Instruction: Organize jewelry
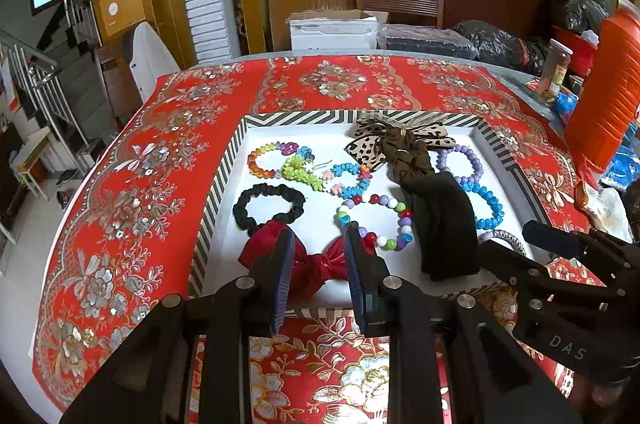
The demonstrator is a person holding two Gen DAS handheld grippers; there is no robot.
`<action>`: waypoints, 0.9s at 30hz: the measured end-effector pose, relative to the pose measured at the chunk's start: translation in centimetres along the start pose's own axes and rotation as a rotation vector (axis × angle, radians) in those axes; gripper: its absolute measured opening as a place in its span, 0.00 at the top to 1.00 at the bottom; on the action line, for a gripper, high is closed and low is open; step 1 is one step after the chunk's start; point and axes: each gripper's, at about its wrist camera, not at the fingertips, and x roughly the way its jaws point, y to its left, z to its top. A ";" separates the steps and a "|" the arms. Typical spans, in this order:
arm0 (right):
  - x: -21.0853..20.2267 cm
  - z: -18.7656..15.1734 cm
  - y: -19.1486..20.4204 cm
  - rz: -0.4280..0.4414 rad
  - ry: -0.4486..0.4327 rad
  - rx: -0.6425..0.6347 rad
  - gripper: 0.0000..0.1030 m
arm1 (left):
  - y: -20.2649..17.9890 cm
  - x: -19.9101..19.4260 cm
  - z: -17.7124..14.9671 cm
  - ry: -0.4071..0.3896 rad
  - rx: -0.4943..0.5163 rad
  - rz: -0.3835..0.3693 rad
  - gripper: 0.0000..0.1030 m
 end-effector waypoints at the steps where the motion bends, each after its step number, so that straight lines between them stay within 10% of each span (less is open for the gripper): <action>1: 0.0 0.0 0.0 0.000 0.000 -0.001 0.40 | 0.0 0.0 0.0 0.000 0.000 -0.002 0.85; 27: 0.1 0.3 0.1 0.001 -0.005 -0.014 0.38 | -0.4 -0.6 0.6 -0.024 0.016 -0.003 0.85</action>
